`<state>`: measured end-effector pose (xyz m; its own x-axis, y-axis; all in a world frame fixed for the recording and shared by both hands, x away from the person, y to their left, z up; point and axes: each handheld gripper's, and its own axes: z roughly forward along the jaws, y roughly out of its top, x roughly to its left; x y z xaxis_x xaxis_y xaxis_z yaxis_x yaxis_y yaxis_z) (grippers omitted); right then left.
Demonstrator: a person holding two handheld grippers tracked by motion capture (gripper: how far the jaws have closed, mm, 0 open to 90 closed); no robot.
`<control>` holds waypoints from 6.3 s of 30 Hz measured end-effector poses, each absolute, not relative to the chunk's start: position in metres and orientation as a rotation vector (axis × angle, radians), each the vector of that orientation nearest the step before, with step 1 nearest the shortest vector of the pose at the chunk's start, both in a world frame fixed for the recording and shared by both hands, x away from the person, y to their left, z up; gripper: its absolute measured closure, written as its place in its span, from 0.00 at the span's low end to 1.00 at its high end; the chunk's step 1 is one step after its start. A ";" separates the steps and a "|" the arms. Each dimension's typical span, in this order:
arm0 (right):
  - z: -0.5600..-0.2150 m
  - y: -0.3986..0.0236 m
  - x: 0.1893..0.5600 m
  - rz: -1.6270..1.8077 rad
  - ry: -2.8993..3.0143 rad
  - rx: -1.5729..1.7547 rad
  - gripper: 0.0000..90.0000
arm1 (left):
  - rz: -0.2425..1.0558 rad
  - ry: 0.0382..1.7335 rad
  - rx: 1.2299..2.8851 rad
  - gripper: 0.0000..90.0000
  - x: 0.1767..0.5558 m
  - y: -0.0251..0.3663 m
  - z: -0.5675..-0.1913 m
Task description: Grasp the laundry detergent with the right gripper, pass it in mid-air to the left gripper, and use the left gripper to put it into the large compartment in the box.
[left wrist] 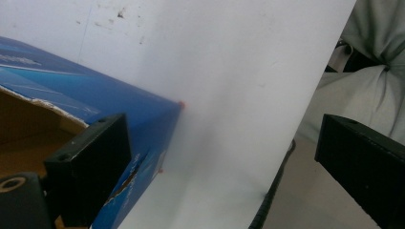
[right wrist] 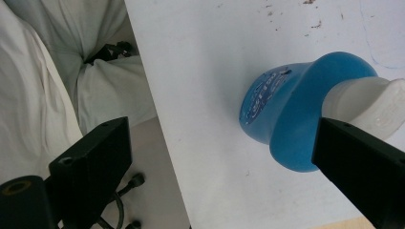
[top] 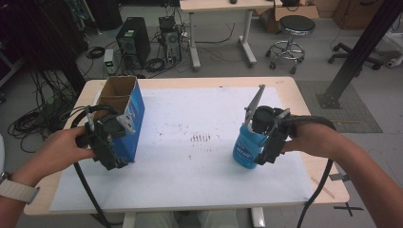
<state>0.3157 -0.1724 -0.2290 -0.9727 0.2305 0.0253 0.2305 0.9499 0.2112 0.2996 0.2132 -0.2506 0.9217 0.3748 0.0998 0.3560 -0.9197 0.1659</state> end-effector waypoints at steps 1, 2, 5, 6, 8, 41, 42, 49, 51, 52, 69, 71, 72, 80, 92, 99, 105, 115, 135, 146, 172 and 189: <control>-0.229 -0.173 0.316 -0.337 -3.101 -0.366 0.07 | 0.194 0.561 2.937 0.06 0.300 0.213 -0.251; -0.229 -0.173 0.316 -0.335 -3.100 -0.367 0.07 | 0.195 0.564 2.937 0.06 0.300 0.213 -0.251; -0.228 -0.172 0.316 -0.338 -3.101 -0.371 0.07 | 0.195 0.563 2.937 0.06 0.300 0.213 -0.251; -0.228 -0.172 0.316 -0.338 -3.101 -0.371 0.07 | 0.197 0.563 2.937 0.06 0.300 0.213 -0.251; -0.226 -0.172 0.316 -0.345 -3.108 -0.369 0.07 | 0.196 0.553 2.942 0.06 0.300 0.213 -0.250; -0.217 -0.197 0.332 -0.363 -3.119 -0.816 0.06 | 0.201 0.560 2.933 0.06 0.300 0.216 -0.251; -0.218 -0.198 0.333 -0.365 -3.117 -0.833 0.06 | 0.200 0.553 2.939 0.06 0.301 0.216 -0.251; -0.220 -0.205 0.334 -0.367 -3.093 -0.923 0.06 | 0.203 0.557 2.935 0.06 0.301 0.216 -0.251; -0.221 -0.208 0.335 -0.374 -3.081 -0.956 0.06 | 0.205 0.558 2.933 0.06 0.301 0.215 -0.251; -0.222 -0.209 0.335 -0.373 -3.076 -0.970 0.06 | 0.205 0.558 2.933 0.06 0.301 0.215 -0.251; -0.241 -0.221 0.336 -0.442 -3.021 -1.113 0.06 | 0.203 0.559 2.931 0.06 0.300 0.216 -0.251; -0.245 -0.222 0.335 -0.465 -3.017 -1.118 0.06 | 0.203 0.559 2.932 0.06 0.300 0.216 -0.251; -0.246 -0.223 0.335 -0.472 -3.015 -1.127 0.06 | 0.203 0.560 2.932 0.06 0.300 0.216 -0.251; -0.255 -0.228 0.334 -0.545 -2.996 -1.161 0.06 | 0.202 0.562 2.933 0.06 0.301 0.216 -0.252; -0.273 -0.235 0.330 -0.652 -2.949 -1.203 0.06 | 0.199 0.559 2.933 0.06 0.301 0.215 -0.252; -0.283 -0.239 0.326 -0.716 -2.930 -1.212 0.06 | 0.198 0.556 2.936 0.06 0.302 0.214 -0.252; -0.291 -0.240 0.324 -0.729 -2.931 -1.213 0.06 | 0.196 0.557 2.936 0.06 0.302 0.214 -0.253; -0.304 -0.242 0.320 -0.818 -2.943 -1.215 0.06 | 0.198 0.559 2.934 0.06 0.302 0.214 -0.253; -0.328 -0.247 0.309 -1.111 -2.907 -1.258 0.06 | 0.195 0.553 2.937 0.06 0.303 0.213 -0.253; -0.336 -0.250 0.304 -1.239 -2.901 -1.260 0.06 | 0.194 0.553 2.940 0.06 0.303 0.213 -0.253; -0.357 -0.254 0.296 -1.413 -2.866 -1.259 0.07 | 0.191 0.554 2.944 0.06 0.303 0.213 -0.254; -0.368 -0.252 0.296 -1.475 -2.848 -1.259 0.07 | 0.191 0.552 2.943 0.06 0.303 0.213 -0.254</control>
<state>0.2964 -0.2520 -0.3681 -0.6934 0.7182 0.0586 0.4621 0.3808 0.8009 0.3033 0.2129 -0.2539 0.9246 0.3681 0.0987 0.3501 -0.9227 0.1614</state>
